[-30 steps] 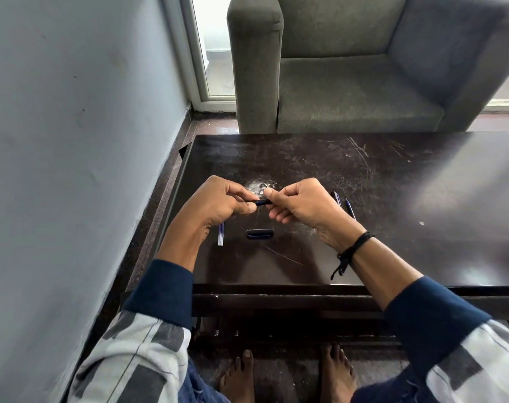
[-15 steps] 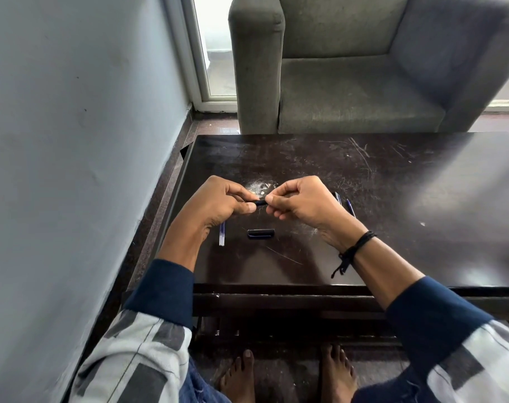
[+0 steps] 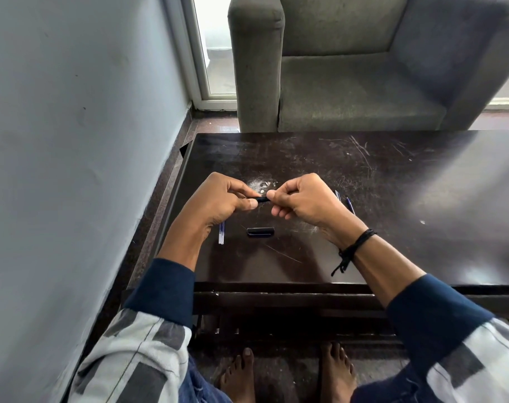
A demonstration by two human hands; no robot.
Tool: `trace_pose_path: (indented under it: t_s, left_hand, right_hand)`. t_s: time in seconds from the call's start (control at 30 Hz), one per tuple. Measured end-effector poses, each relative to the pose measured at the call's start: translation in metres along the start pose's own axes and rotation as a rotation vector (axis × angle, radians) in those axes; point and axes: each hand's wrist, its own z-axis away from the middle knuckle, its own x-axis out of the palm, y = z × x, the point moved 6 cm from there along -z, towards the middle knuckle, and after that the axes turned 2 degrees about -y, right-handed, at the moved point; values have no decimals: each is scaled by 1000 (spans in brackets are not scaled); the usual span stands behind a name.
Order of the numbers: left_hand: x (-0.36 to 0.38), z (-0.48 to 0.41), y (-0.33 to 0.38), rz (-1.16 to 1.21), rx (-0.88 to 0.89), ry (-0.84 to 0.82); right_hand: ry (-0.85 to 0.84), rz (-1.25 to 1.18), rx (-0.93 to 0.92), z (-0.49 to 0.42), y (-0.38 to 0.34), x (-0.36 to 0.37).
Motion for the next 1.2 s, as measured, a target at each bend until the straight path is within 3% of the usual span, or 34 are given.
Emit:
trace_pose_path:
  t_s: [0.47, 0.63, 0.77, 0.87, 0.97, 1.1, 1.2]
  left_hand:
    - [-3, -3, 6, -53, 110, 72]
    - [-4, -6, 6, -114, 144, 96]
    - [-17, -5, 2, -42, 105, 223]
    - [-34, -2, -12, 73, 9, 308]
    - [-39, -1, -20, 79, -53, 310]
    - [-30, -1, -17, 92, -64, 265]
    - [-27, -3, -18, 79, -74, 241]
  right_hand:
    - [21, 86, -16, -4, -1, -3]
    - [20, -27, 17, -2, 2, -2]
    - [64, -40, 32, -3, 5, -2]
    - [135, 277, -15, -5, 8, -8]
    - [61, 653, -134, 2, -1, 4]
    - [-133, 899, -291, 8, 0, 35]
    - [-182, 991, -316, 12, 4, 43]
